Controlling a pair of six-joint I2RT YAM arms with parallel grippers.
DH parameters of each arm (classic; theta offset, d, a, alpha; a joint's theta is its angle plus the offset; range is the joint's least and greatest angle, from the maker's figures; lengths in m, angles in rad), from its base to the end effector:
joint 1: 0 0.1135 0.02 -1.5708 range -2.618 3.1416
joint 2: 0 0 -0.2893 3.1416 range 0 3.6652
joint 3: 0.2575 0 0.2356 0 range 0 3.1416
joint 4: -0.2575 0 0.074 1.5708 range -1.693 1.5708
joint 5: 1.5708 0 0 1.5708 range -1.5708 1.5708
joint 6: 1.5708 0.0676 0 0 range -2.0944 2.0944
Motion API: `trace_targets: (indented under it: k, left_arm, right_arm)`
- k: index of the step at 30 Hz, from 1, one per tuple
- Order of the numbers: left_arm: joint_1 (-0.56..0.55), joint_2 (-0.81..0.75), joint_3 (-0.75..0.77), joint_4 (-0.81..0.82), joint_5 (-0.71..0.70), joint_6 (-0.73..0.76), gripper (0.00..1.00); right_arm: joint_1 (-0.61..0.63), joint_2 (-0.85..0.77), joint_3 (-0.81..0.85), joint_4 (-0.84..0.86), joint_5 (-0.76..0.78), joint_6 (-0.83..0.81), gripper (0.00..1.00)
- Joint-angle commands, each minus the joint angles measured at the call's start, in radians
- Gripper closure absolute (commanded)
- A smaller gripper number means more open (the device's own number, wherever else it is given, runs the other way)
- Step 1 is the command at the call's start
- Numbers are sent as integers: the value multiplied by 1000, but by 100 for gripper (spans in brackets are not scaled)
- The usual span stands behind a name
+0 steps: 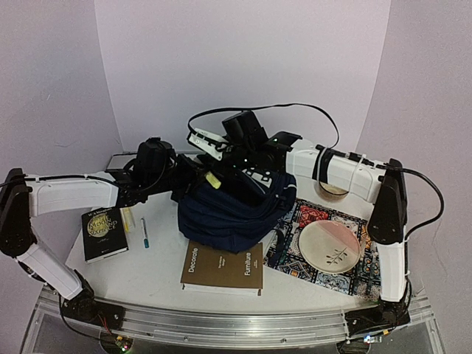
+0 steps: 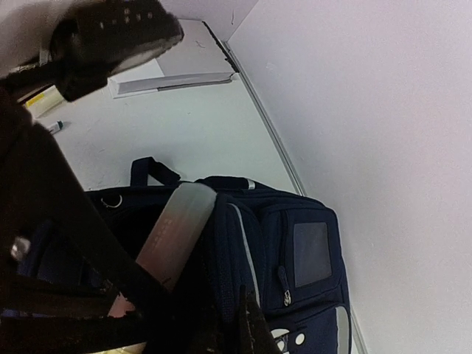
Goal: Pack the student bag
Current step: Place the pen in the upper front pocket of the bag.
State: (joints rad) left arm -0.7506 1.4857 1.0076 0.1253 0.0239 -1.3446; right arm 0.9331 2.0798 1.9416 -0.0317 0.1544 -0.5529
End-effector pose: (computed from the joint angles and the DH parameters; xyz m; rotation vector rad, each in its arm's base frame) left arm 0.2608 -0.2455 0.3013 -0.6269 2.1110 -1.3435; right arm 0.3261 0.4226 0.3704 -1.0917 1.3559 0.1448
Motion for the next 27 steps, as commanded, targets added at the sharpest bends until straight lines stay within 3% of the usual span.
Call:
trace_targets:
  k: [1, 10, 16, 21, 27]
  left_arm:
    - [-4, 40, 44, 34, 29, -59, 100]
    - [-4, 103, 104, 34, 1, -34, 99]
    - [-4, 110, 129, 35, -13, -13, 84]
    - [-3, 76, 100, 36, -53, 6, 63]
    - [-3, 32, 53, 35, -74, 25, 52]
  right_arm:
    - [31, -13, 89, 113, -47, 8, 100]
    - [32, -11, 102, 115, -55, 12, 100]
    - [34, -4, 105, 114, -54, 13, 100]
    - [33, 0, 105, 115, -46, 9, 100]
    - [35, 3, 99, 115, -29, 5, 100]
